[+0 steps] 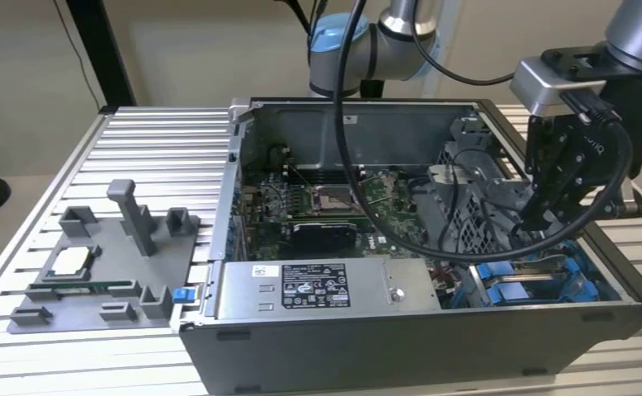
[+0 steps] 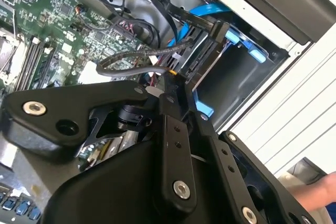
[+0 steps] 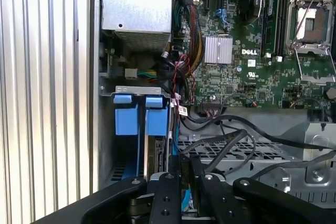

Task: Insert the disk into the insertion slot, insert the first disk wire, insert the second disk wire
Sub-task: 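Insert the first disk wire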

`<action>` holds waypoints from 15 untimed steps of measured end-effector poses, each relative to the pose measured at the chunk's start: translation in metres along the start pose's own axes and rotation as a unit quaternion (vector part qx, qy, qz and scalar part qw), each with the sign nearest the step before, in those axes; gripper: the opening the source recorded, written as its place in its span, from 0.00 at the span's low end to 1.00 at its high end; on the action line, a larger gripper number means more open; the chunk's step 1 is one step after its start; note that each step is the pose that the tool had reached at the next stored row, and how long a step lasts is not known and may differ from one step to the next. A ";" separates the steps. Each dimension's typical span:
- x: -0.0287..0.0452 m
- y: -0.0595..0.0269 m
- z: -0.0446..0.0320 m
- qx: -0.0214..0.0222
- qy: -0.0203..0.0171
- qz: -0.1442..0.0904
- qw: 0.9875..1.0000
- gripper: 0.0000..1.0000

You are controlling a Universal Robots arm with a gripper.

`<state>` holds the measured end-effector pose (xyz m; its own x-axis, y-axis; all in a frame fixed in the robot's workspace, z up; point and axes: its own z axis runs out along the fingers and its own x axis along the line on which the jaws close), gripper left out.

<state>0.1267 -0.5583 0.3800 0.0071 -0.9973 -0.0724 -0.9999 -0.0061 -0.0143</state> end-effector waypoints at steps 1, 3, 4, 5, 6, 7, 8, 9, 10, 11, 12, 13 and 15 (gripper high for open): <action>0.0000 -0.0004 0.0002 0.000 0.000 0.000 1.000 0.00; 0.0001 -0.0013 0.0010 0.000 0.000 0.000 1.000 0.00; 0.0001 -0.0019 0.0016 0.000 0.000 0.000 1.000 0.00; 0.0002 -0.0024 0.0023 0.000 0.000 0.000 1.000 0.00; 0.0002 -0.0028 0.0031 0.000 0.000 0.000 1.000 0.00; 0.0003 -0.0032 0.0040 0.000 0.000 0.000 1.000 0.00; 0.0004 -0.0036 0.0048 0.000 0.000 0.000 1.000 0.00; 0.0004 -0.0038 0.0055 0.000 0.001 0.000 1.000 0.00; 0.0005 -0.0042 0.0063 0.000 0.001 0.000 1.000 0.00; 0.0005 -0.0046 0.0070 0.000 0.001 0.000 1.000 0.00; 0.0006 -0.0048 0.0076 0.000 0.001 0.000 1.000 0.00; 0.0006 -0.0050 0.0081 0.000 0.002 0.000 1.000 0.00; 0.0007 -0.0053 0.0086 0.000 0.002 0.000 1.000 0.00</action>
<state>0.1322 -0.5583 0.3714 0.0069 -0.9976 -0.0688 -0.9999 -0.0059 -0.0137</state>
